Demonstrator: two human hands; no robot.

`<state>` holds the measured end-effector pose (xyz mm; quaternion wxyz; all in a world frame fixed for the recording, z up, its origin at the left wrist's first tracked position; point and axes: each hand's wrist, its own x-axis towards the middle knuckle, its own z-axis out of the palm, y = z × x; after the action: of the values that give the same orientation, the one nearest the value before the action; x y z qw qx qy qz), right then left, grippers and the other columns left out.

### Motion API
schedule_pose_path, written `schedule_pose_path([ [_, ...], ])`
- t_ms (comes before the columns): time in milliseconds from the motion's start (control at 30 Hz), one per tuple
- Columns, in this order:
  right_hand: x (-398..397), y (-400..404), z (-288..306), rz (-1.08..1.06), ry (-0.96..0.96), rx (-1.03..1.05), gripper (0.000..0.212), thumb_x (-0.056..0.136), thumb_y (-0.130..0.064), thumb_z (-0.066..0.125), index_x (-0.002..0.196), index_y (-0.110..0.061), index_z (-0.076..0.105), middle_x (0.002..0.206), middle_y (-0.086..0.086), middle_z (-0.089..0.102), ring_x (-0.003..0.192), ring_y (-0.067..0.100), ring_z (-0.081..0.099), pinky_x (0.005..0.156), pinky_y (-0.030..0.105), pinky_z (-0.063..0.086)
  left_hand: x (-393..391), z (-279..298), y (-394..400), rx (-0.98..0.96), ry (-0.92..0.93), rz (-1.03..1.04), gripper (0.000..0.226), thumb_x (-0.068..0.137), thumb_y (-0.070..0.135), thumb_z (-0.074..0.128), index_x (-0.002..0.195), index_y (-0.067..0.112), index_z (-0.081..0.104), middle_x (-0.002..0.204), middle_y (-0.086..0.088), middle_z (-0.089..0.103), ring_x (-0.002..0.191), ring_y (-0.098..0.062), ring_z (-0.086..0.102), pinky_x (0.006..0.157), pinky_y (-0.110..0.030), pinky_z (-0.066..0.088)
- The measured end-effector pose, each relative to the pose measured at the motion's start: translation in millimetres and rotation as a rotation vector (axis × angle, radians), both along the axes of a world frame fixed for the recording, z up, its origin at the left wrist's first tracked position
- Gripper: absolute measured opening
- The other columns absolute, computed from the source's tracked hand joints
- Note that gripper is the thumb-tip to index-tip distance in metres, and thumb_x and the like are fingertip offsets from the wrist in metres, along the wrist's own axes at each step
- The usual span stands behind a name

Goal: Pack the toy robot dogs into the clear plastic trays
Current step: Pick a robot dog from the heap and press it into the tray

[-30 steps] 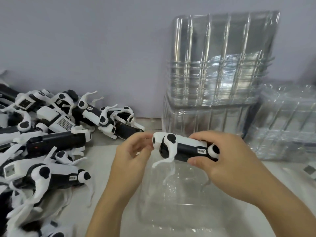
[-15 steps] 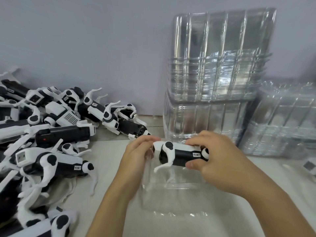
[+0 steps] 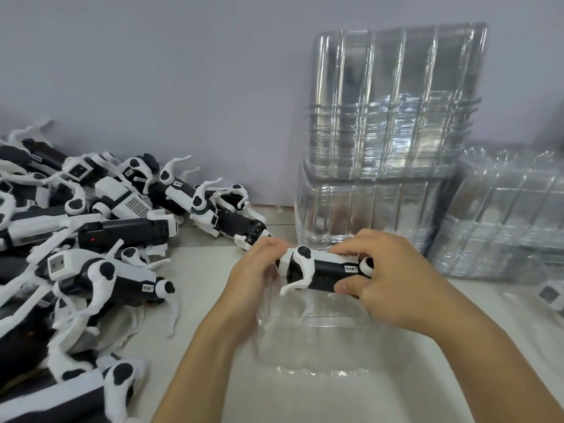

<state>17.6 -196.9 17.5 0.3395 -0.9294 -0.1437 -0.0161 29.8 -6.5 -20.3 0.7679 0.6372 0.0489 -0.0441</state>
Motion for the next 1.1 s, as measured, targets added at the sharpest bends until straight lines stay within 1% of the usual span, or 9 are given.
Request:
schedule_pose_path([
  [67,0,0,0,0.006,-0.006,0.011,0.031,0.077,-0.017,0.084,0.096,-0.039,0.073,0.091,-0.013,0.056,0.087,0.004,0.051,0.073,0.017,0.036,-1,-4,2,-0.021,-0.055,0.017,0.015,0.09,0.022,0.06,0.094,0.009,0.066,0.084,-0.008,0.057,0.075,-0.018,0.053,0.067,-0.028,0.046],
  [133,0,2,-1,0.011,-0.016,0.026,0.032,0.075,-0.017,0.085,0.096,-0.039,0.074,0.091,-0.012,0.056,0.086,0.005,0.052,0.075,0.02,0.04,-4,-5,5,-0.014,-0.1,0.016,0.024,0.079,0.029,0.061,0.091,0.009,0.065,0.086,-0.007,0.056,0.08,-0.019,0.05,0.075,-0.036,0.04],
  [267,-2,7,-1,0.021,-0.038,0.015,0.031,0.075,-0.016,0.085,0.095,-0.038,0.075,0.093,-0.01,0.057,0.089,0.011,0.053,0.082,0.03,0.045,-3,-7,7,-0.008,-0.127,0.012,0.028,0.073,0.03,0.061,0.092,0.01,0.065,0.08,-0.004,0.056,0.073,-0.014,0.052,0.066,-0.029,0.042],
  [533,1,3,-2,0.012,-0.028,0.006,0.028,0.075,-0.016,0.085,0.094,-0.034,0.076,0.09,-0.009,0.054,0.083,0.008,0.052,0.07,0.02,0.039,-2,-7,10,-0.029,-0.107,-0.016,0.016,0.073,0.027,0.061,0.083,0.02,0.07,0.081,-0.003,0.059,0.077,-0.017,0.052,0.07,-0.032,0.041],
  [600,1,2,-1,0.005,-0.024,0.01,0.029,0.074,-0.016,0.085,0.094,-0.036,0.075,0.089,-0.01,0.055,0.083,0.007,0.052,0.068,0.018,0.038,-1,-8,10,-0.042,-0.1,-0.032,0.009,0.081,0.021,0.063,0.082,0.022,0.071,0.08,-0.001,0.061,0.073,-0.014,0.055,0.067,-0.03,0.044],
  [667,0,2,-1,-0.001,-0.023,0.014,0.03,0.074,-0.017,0.086,0.093,-0.038,0.075,0.09,-0.011,0.055,0.082,0.005,0.052,0.068,0.018,0.038,-1,-9,11,-0.038,-0.1,-0.03,0.02,0.093,0.012,0.057,0.082,0.02,0.071,0.079,0.0,0.063,0.069,-0.013,0.058,0.065,-0.029,0.045],
  [733,0,3,-2,-0.005,-0.026,0.005,0.029,0.074,-0.017,0.086,0.09,-0.038,0.074,0.089,-0.011,0.055,0.081,0.005,0.052,0.067,0.019,0.038,-1,-9,12,-0.038,-0.101,-0.026,0.025,0.095,0.007,0.053,0.083,0.02,0.071,0.078,0.0,0.062,0.067,-0.013,0.059,0.065,-0.03,0.045],
  [900,0,5,-4,-0.007,-0.034,-0.005,0.029,0.075,-0.019,0.085,0.095,-0.037,0.074,0.089,-0.011,0.052,0.082,0.007,0.05,0.068,0.023,0.038,-1,-10,12,-0.053,-0.094,-0.021,0.025,0.096,0.007,0.052,0.084,0.019,0.071,0.077,0.0,0.06,0.065,-0.011,0.058,0.062,-0.027,0.046],
  [1100,1,5,-5,0.005,-0.043,-0.035,0.027,0.077,-0.02,0.082,0.096,-0.038,0.074,0.089,-0.009,0.05,0.085,0.011,0.049,0.068,0.025,0.036,0,-11,12,-0.048,-0.07,-0.025,0.028,0.096,0.008,0.053,0.082,0.023,0.072,0.075,0.003,0.061,0.065,-0.012,0.057,0.062,-0.03,0.045],
])
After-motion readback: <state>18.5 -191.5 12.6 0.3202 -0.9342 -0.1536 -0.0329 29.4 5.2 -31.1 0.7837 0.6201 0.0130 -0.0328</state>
